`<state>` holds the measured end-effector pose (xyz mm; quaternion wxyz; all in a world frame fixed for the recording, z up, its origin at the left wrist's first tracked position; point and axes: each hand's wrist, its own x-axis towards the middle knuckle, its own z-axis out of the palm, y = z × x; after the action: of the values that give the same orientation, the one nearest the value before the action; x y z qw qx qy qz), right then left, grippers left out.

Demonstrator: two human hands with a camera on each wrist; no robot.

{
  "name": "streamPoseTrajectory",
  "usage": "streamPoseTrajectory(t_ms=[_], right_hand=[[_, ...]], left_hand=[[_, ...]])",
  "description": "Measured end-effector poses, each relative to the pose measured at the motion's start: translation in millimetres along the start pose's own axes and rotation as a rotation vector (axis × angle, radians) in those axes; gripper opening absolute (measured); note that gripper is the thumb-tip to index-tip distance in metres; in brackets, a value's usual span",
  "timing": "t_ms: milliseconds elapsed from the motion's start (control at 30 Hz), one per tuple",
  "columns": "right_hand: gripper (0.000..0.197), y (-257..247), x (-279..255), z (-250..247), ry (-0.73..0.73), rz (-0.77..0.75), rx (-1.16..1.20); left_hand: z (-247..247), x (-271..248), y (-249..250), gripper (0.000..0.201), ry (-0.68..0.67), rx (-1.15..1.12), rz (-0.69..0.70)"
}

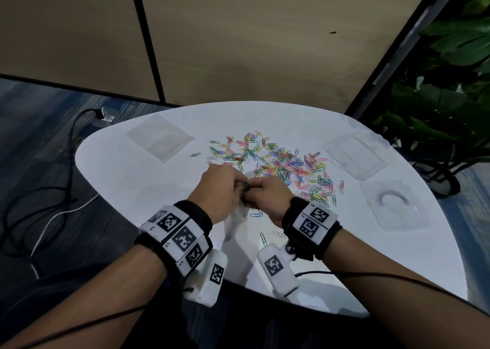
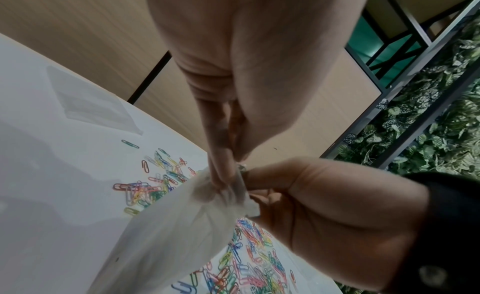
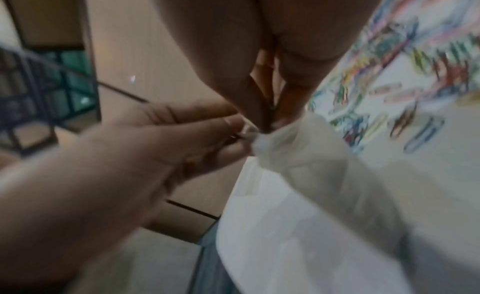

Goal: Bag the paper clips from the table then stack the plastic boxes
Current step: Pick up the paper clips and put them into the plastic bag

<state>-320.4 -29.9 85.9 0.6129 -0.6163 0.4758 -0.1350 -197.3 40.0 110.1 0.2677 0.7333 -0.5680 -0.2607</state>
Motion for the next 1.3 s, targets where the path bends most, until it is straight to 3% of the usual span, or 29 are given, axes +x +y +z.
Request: streamPoseTrajectory(t_ms=[133,400,467,533,600,700,767,800,867,967,1100,1233,1300], right_hand=[[0.021,-1.8,5.2,-5.9,0.078,-0.116,-0.408],[0.023,-2.6,5.0,-1.1,0.062,-0.202,-0.633],[0.026,-4.2,2.6,-1.6,-0.005,-0.216,-0.713],[0.027,-5.4,0.1,-6.2,-0.078,-0.233,-0.706],[0.029,-7.0,0.1,-16.3,-0.102,-0.254,-0.515],[0.031,-0.2,8.2,-42.3,0.047,-0.246,-0.292],[0.027,13.3,15.3,-57.5,0.107,-0.271,-0.556],[0.027,22.9,17.7,-61.1,0.063,-0.265,-0.757],[0.049,47.1,18.9,-58.0,-0.111,-0.198,-1.09],[0.079,84.5,17.8,-38.1,-0.283,-0.194,-1.399],[0.073,112.8,14.7,-28.1,-0.275,-0.257,-1.497],[0.061,119.9,22.1,-49.5,-0.172,-0.189,-1.525],[0.064,127.4,33.3,-58.2,-0.114,-0.172,-1.494]], left_hand=[[3.9,0.3,-2.1,0.027,-0.015,-0.013,0.011],[2.6,-0.6,-2.8,0.027,-0.025,-0.002,-0.001],[3.6,-1.9,-2.3,0.026,-0.035,0.014,0.001],[3.8,-0.7,-3.5,0.024,-0.042,0.017,-0.006],[2.1,1.2,-5.9,0.024,-0.035,0.014,-0.022],[-4.0,3.3,-10.2,0.025,0.01,-0.006,-0.062],[-8.4,4.9,-13.0,0.024,0.025,-0.012,-0.08],[-9.8,5.4,-13.8,0.021,0.025,0.004,-0.086],[-11.0,5.9,-13.6,0.02,0.024,0.047,-0.086],[-11.7,4.6,-10.0,0.024,0.019,0.069,-0.078],[-14.6,3.2,-10.1,0.022,0.017,0.071,-0.096],[-14.8,4.6,-13.4,0.021,0.022,0.028,-0.135],[-13.8,4.5,-10.8,0.026,0.015,0.018,-0.132]])
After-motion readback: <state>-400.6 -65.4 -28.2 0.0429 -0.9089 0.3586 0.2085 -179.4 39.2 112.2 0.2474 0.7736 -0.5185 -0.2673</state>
